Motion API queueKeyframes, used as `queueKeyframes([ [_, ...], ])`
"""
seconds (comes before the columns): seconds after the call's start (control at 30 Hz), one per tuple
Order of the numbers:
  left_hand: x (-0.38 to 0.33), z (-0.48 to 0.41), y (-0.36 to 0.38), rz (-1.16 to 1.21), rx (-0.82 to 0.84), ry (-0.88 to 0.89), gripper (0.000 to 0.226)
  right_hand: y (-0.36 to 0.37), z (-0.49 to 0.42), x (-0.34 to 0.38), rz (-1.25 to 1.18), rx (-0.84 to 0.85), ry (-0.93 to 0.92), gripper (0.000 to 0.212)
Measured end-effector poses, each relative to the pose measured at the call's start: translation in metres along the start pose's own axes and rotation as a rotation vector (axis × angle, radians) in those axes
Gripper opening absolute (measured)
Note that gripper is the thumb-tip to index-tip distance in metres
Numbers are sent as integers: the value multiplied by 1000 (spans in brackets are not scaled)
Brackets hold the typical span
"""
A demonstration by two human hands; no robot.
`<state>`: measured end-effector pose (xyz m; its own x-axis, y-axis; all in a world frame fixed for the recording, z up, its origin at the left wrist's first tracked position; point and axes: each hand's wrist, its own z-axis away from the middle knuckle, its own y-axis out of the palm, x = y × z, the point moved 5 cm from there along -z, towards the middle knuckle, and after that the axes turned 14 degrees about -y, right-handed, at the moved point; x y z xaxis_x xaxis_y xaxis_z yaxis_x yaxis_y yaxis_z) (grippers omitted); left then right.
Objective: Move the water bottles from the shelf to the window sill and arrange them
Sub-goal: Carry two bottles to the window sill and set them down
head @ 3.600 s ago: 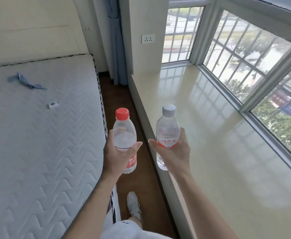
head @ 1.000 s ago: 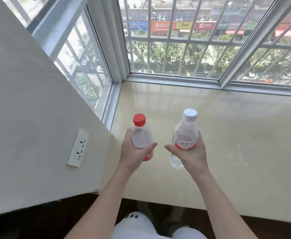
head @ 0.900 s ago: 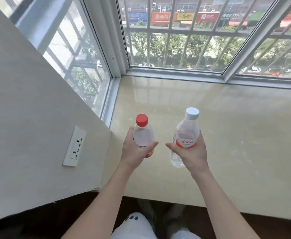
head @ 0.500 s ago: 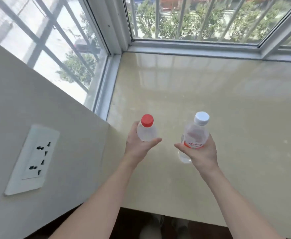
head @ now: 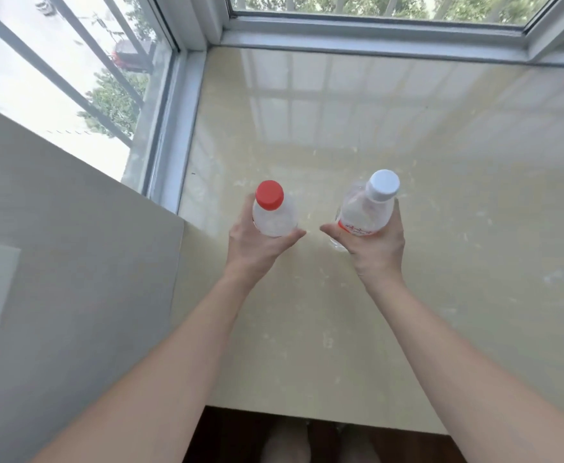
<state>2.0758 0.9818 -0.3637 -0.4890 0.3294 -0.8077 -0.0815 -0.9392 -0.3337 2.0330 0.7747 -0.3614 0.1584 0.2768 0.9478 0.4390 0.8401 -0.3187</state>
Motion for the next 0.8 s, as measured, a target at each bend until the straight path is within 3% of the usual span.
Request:
queueKeyframes([
  [0.27,20,-7,-2,-38,4,14,61,3,5,-16,52,59,15,78],
  [0.5,28,-16,1,-80,35,15,58,-2,4,-35,172,183,71,56],
  [0.8,44,-27,5,-125,13,-14,64,13,5,-46,251,66,78,62],
])
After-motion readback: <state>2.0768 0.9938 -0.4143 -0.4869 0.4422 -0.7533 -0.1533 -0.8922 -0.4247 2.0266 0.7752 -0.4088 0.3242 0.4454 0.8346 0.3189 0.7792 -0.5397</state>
